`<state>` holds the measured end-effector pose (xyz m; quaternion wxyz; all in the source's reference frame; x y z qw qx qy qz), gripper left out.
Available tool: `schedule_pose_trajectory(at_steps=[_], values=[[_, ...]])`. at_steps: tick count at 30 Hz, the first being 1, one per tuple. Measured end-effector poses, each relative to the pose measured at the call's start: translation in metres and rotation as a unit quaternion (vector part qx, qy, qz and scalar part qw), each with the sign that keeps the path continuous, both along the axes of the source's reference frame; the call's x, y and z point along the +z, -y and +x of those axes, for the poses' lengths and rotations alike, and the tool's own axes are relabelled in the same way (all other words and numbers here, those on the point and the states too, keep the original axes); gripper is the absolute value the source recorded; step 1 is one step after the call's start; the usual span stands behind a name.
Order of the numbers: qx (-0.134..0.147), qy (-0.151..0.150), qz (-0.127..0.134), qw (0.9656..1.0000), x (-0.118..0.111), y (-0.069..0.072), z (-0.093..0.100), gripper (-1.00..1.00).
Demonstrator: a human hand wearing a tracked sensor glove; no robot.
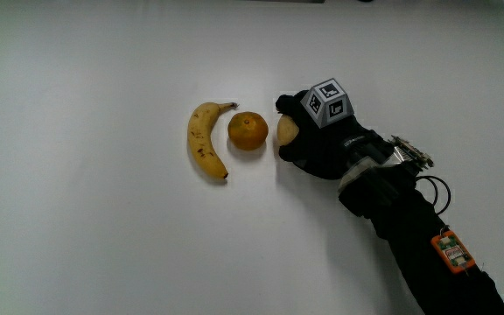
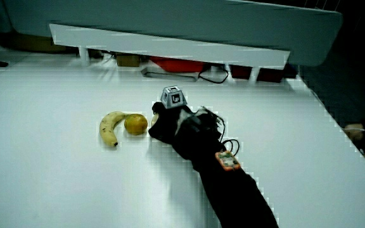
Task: Place pear no leg
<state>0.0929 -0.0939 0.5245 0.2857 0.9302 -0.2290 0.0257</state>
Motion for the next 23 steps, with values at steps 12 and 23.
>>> schedule_pose_trajectory(at_steps=[12, 23], values=[[-0.007, -0.023, -0.043, 0.9988, 0.003, 0.003, 0.004, -0.84], [0.0, -0.02, -0.041, 0.9989, -0.003, -0.002, 0.022, -1.0]])
